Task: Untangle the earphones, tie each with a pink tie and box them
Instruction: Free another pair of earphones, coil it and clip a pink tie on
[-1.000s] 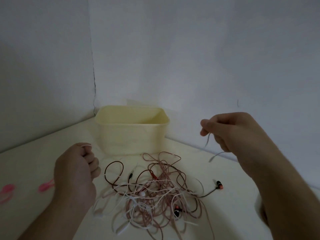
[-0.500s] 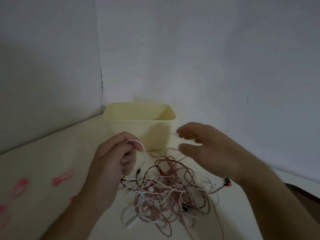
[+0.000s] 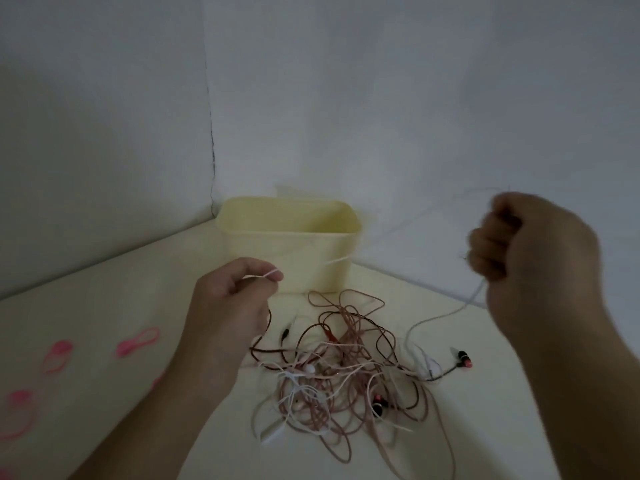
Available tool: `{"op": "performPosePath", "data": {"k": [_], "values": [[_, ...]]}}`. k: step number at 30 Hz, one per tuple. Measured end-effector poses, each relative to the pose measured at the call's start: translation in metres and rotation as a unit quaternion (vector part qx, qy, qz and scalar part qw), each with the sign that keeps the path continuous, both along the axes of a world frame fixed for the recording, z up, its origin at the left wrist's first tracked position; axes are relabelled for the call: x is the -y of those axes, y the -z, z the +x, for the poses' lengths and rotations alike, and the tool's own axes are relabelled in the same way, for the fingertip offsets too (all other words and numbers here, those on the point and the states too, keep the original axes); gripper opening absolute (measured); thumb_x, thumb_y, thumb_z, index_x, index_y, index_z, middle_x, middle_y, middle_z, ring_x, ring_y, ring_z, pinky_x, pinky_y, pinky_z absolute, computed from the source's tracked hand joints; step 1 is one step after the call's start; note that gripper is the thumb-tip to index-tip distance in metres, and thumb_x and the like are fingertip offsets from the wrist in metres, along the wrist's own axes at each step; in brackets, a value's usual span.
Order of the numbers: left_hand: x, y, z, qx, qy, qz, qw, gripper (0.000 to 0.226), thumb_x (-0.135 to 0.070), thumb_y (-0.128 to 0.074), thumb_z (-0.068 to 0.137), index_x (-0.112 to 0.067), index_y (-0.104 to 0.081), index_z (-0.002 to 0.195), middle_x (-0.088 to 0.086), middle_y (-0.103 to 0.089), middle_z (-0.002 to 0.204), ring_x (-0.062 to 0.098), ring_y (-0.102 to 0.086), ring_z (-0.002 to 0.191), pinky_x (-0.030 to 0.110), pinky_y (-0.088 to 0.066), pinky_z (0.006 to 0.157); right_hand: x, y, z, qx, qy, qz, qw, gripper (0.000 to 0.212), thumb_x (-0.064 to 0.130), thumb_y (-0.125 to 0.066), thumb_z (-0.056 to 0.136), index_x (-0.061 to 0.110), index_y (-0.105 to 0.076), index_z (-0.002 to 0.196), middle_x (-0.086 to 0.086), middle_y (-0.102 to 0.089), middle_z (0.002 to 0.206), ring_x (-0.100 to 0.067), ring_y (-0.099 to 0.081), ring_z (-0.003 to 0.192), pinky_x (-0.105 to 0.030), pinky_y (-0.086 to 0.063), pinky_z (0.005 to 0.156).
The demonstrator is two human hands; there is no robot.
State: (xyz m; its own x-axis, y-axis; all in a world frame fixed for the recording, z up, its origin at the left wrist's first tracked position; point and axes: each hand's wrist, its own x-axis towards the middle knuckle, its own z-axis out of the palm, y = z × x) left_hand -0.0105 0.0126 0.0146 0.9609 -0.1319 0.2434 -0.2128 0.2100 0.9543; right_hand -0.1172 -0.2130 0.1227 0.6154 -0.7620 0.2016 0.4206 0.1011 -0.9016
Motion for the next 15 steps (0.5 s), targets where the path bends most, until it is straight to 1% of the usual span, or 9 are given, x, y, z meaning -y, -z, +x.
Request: {"op": "performPosePath", "data": {"k": [2, 5, 7, 9, 10, 11, 12, 14, 15], "values": [[-0.003, -0.001, 0.005, -0.06, 0.031, -0.077, 0.995, 0.021, 0.006, -0.052, 0.094, -0.006, -0.068, 0.086, -0.002, -0.022, 0.057, 0.014, -0.017, 0.046, 0.028, -0.015, 0.05, 0.016, 0.0, -0.007, -0.014, 0.056, 0.021, 0.998, 0.032, 0.001, -0.043, 0.091, 0.021, -0.042, 0.066, 0.006, -0.027, 0.05, -0.015, -0.02, 0.044, -0.028, -0.012, 0.044], [-0.008, -0.003, 0.006, -0.095, 0.129, -0.136, 0.978, 0.016, -0.006, -0.051, 0.094, -0.007, -0.065, 0.087, -0.005, -0.013, 0.06, 0.01, -0.012, 0.046, 0.027, -0.009, 0.046, 0.025, 0.007, -0.002, -0.173, 0.066, -0.082, 0.979, 0.031, 0.001, -0.052, 0.089, 0.013, -0.052, 0.06, 0.004, -0.036, 0.041, -0.015, -0.029, 0.038, -0.023, -0.022, 0.04], [-0.008, -0.005, 0.002, -0.09, 0.184, -0.139, 0.969, 0.016, -0.016, -0.054, 0.093, -0.006, -0.064, 0.086, -0.004, -0.012, 0.062, 0.011, -0.009, 0.05, 0.029, -0.007, 0.046, 0.02, 0.014, 0.004, -0.339, 0.029, -0.256, 0.905, 0.029, 0.005, -0.063, 0.087, 0.008, -0.065, 0.058, -0.004, -0.059, 0.049, -0.019, -0.051, 0.046, -0.03, -0.041, 0.049], [-0.005, -0.007, -0.003, -0.063, 0.206, -0.118, 0.969, 0.023, -0.02, -0.054, 0.097, -0.003, -0.066, 0.088, -0.003, -0.013, 0.064, 0.011, -0.01, 0.051, 0.029, -0.007, 0.047, 0.001, 0.019, 0.004, -0.44, -0.022, -0.419, 0.794, 0.013, 0.013, -0.063, 0.091, 0.009, -0.076, 0.09, -0.015, -0.077, 0.096, -0.024, -0.063, 0.079, -0.039, -0.053, 0.072], [-0.004, -0.007, -0.005, -0.045, 0.2, -0.102, 0.973, 0.027, -0.02, -0.053, 0.1, -0.001, -0.067, 0.088, -0.003, -0.015, 0.064, 0.012, -0.011, 0.051, 0.028, -0.008, 0.048, -0.011, 0.021, 0.005, -0.456, -0.05, -0.477, 0.75, 0.029, 0.015, -0.062, 0.093, 0.011, -0.072, 0.119, -0.013, -0.072, 0.124, -0.02, -0.062, 0.092, -0.034, -0.054, 0.078], [-0.002, -0.007, -0.007, -0.024, 0.188, -0.08, 0.979, 0.03, -0.02, -0.053, 0.102, 0.001, -0.07, 0.089, -0.001, -0.016, 0.064, 0.013, -0.012, 0.052, 0.027, -0.009, 0.049, -0.018, 0.024, 0.006, -0.442, -0.087, -0.508, 0.734, 0.05, 0.016, -0.062, 0.094, 0.017, -0.059, 0.144, -0.005, -0.06, 0.145, -0.011, -0.059, 0.099, -0.021, -0.051, 0.076], [-0.001, -0.006, -0.009, -0.004, 0.172, -0.053, 0.984, 0.031, -0.021, -0.054, 0.102, 0.001, -0.072, 0.09, 0.0, -0.017, 0.063, 0.015, -0.013, 0.052, 0.027, -0.011, 0.049, -0.028, 0.024, 0.005, -0.412, -0.141, -0.516, 0.738, 0.065, 0.016, -0.063, 0.095, 0.026, -0.045, 0.156, 0.005, -0.049, 0.154, -0.001, -0.056, 0.102, -0.009, -0.047, 0.072], [0.002, -0.005, -0.013, 0.03, 0.153, 0.002, 0.988, 0.028, -0.027, -0.059, 0.098, -0.006, -0.077, 0.091, 0.001, -0.023, 0.06, 0.017, -0.016, 0.052, 0.028, -0.015, 0.049, -0.051, 0.025, 0.005, -0.326, -0.265, -0.495, 0.76, 0.069, 0.02, -0.066, 0.098, 0.037, -0.037, 0.159, 0.017, -0.048, 0.153, 0.006, -0.057, 0.113, -0.01, -0.052, 0.084], [0.003, -0.006, -0.015, 0.041, 0.152, 0.021, 0.987, 0.024, -0.027, -0.062, 0.095, -0.01, -0.078, 0.09, 0.001, -0.029, 0.057, 0.016, -0.02, 0.05, 0.027, -0.018, 0.048, -0.057, 0.029, 0.006, -0.297, -0.309, -0.484, 0.763, 0.065, 0.025, -0.067, 0.099, 0.039, -0.04, 0.156, 0.018, -0.056, 0.145, 0.004, -0.061, 0.115, -0.018, -0.055, 0.095]]}}
